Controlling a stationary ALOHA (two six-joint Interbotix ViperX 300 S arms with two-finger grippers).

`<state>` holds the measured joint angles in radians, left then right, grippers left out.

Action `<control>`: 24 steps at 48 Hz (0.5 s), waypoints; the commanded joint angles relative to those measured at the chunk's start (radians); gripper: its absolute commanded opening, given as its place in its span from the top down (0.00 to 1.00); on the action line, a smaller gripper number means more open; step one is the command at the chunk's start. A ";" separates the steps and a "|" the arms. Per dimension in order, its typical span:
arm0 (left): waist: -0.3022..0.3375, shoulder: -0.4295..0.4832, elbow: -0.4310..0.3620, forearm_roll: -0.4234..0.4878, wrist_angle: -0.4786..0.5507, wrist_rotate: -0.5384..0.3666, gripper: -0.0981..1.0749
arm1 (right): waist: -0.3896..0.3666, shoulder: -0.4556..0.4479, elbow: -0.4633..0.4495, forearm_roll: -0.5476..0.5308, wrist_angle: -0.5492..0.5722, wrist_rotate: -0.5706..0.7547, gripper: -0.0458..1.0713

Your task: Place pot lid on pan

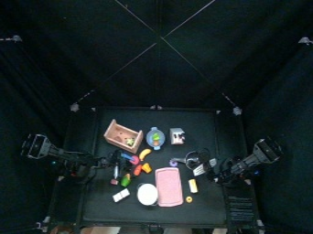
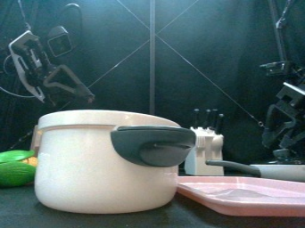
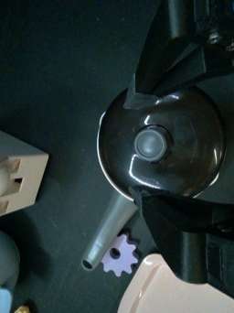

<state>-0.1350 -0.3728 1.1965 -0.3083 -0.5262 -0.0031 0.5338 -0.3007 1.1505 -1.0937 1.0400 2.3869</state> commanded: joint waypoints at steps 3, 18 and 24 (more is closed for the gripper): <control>-0.002 0.000 -0.012 0.002 -0.003 0.000 0.94 | 0.000 -0.034 -0.009 -0.006 0.008 -0.003 0.09; 0.000 0.000 -0.012 0.000 -0.003 0.002 0.94 | 0.005 -0.120 -0.002 -0.054 0.008 -0.011 0.09; 0.000 0.000 -0.011 0.002 -0.003 0.002 0.94 | 0.006 -0.179 -0.003 -0.074 -0.014 -0.026 0.09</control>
